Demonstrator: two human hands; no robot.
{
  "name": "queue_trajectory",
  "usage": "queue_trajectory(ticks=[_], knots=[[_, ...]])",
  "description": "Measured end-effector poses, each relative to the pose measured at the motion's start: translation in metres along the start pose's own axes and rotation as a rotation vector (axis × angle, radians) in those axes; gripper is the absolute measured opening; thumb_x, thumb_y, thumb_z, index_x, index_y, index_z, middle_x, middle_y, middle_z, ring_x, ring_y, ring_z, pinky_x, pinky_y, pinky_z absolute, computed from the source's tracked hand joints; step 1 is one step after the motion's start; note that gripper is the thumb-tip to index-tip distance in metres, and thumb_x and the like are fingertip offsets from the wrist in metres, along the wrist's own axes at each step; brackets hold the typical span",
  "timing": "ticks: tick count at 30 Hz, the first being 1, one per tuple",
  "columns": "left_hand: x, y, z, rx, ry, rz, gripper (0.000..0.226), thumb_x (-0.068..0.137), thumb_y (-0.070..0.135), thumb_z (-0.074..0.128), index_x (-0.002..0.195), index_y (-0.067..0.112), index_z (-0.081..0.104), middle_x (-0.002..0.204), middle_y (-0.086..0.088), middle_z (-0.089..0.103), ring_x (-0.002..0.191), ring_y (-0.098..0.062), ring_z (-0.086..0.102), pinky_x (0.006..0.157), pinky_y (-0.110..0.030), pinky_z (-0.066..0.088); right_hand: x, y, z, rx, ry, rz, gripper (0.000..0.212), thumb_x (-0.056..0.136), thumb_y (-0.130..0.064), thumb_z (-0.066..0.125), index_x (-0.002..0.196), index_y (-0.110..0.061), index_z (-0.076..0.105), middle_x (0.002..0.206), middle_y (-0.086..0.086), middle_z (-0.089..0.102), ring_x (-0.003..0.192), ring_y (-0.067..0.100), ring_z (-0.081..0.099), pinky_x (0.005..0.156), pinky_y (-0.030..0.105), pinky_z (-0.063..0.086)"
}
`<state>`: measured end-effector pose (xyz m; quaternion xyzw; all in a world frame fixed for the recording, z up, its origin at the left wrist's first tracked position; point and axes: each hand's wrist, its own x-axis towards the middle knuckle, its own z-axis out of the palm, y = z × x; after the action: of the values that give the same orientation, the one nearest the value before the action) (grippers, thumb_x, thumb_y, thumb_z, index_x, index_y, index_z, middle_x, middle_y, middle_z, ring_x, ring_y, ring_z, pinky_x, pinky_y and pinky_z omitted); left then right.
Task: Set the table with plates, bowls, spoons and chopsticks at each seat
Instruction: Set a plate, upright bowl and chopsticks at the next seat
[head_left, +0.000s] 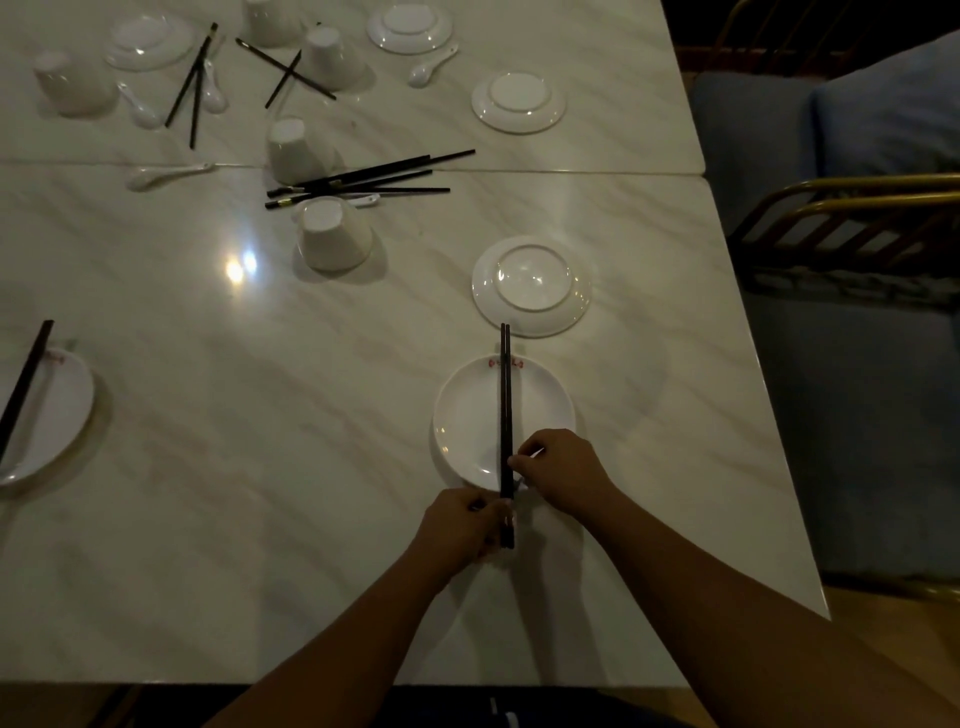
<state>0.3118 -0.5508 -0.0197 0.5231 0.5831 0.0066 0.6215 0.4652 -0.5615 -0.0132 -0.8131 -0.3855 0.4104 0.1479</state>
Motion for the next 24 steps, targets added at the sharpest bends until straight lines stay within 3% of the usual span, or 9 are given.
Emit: queue_trajectory(ticks=[8, 12, 18, 21, 24], knots=[[-0.002, 0.005, -0.064, 0.199, 0.241, 0.065, 0.024, 0.089, 0.038, 0.057, 0.089, 0.016, 0.068, 0.086, -0.004, 0.069, 0.082, -0.021, 0.064, 0.081, -0.039, 0.053, 0.000, -0.022, -0.022, -0.052, 0.039, -0.111, 0.023, 0.088, -0.036, 0.061, 0.101, -0.018, 0.067, 0.097, -0.001, 0.068, 0.080, 0.008, 0.057, 0.071, 0.021, 0.041], [0.004, 0.015, -0.102, 0.224, 0.303, 0.102, 0.020, 0.089, 0.037, 0.057, 0.094, 0.019, 0.065, 0.092, -0.003, 0.068, 0.084, -0.019, 0.064, 0.080, -0.034, 0.051, 0.011, -0.061, -0.023, -0.053, 0.013, -0.228, 0.027, 0.090, -0.032, 0.061, 0.112, -0.017, 0.064, 0.102, 0.000, 0.067, 0.084, 0.007, 0.057, 0.071, 0.016, 0.041], [0.028, 0.029, -0.163, 0.381, 0.307, 0.184, 0.024, 0.092, 0.031, 0.055, 0.107, 0.014, 0.062, 0.105, 0.000, 0.064, 0.098, -0.015, 0.058, 0.079, -0.021, 0.036, 0.054, -0.129, -0.009, -0.085, 0.015, -0.324, 0.029, 0.087, -0.032, 0.064, 0.111, -0.018, 0.064, 0.103, 0.000, 0.067, 0.093, 0.016, 0.062, 0.083, 0.025, 0.045], [0.050, 0.032, -0.197, 0.458, 0.278, 0.213, 0.032, 0.092, 0.030, 0.055, 0.119, 0.013, 0.057, 0.123, -0.005, 0.058, 0.113, -0.020, 0.054, 0.087, -0.022, 0.036, 0.082, -0.163, 0.002, -0.145, -0.008, -0.351, 0.037, 0.087, -0.032, 0.064, 0.120, -0.016, 0.059, 0.111, 0.005, 0.063, 0.098, 0.020, 0.060, 0.081, 0.025, 0.041], [0.081, 0.029, -0.230, 0.537, 0.318, 0.235, 0.037, 0.091, 0.026, 0.056, 0.125, 0.012, 0.054, 0.136, -0.011, 0.046, 0.128, -0.023, 0.043, 0.103, -0.027, 0.030, 0.112, -0.196, 0.014, -0.177, -0.004, -0.342, 0.047, 0.085, -0.034, 0.065, 0.128, -0.017, 0.052, 0.122, 0.010, 0.056, 0.104, 0.023, 0.057, 0.085, 0.026, 0.038]])
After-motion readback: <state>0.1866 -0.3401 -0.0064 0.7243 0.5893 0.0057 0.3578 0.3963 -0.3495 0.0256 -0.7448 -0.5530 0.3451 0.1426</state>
